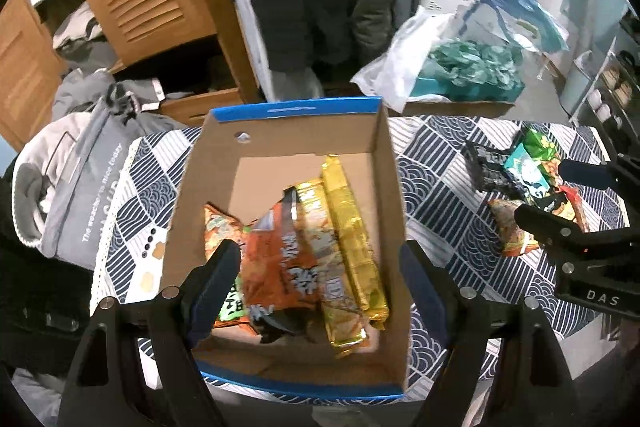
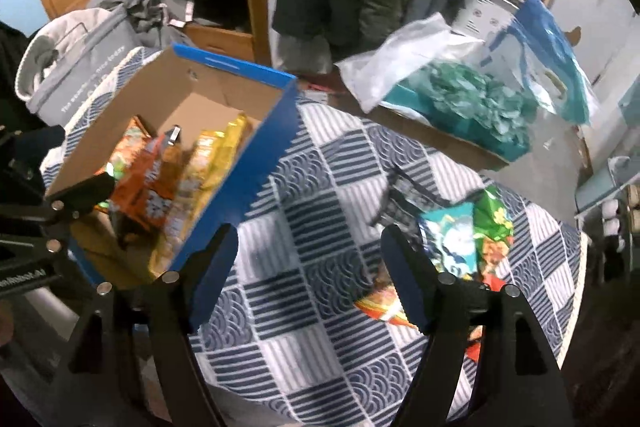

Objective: Organize snacks
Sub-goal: 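Withdraw both open tools from the box over the snack pile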

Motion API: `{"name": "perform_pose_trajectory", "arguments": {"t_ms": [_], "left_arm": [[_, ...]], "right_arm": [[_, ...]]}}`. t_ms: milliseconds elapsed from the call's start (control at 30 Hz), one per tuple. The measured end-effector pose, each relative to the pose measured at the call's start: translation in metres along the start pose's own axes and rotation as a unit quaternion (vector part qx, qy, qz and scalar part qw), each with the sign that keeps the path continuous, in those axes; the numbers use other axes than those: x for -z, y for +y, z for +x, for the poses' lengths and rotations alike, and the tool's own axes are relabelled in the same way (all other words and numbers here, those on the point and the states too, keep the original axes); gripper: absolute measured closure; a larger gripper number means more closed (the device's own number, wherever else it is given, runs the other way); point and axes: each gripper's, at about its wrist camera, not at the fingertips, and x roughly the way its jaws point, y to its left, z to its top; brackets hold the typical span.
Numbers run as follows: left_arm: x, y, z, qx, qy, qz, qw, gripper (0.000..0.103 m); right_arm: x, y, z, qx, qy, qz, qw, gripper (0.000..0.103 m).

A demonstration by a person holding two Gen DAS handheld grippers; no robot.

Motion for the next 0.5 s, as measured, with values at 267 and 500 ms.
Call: {"name": "perform_pose_trajectory", "arguments": {"t_ms": [267, 500], "left_arm": [[-0.005, -0.038, 0.001, 0.013, 0.005, 0.032, 0.9994, 0.020], [-0.003, -0.075, 0.007, 0.022, 0.015, 0.064, 0.9976, 0.020]], "right_arm": [[0.023, -0.041, 0.000, 0.023, 0.008, 0.030, 0.999, 0.029], [0.044, -0.074, -0.005, 0.037, 0.010, 0.058, 0.998, 0.028]]}}
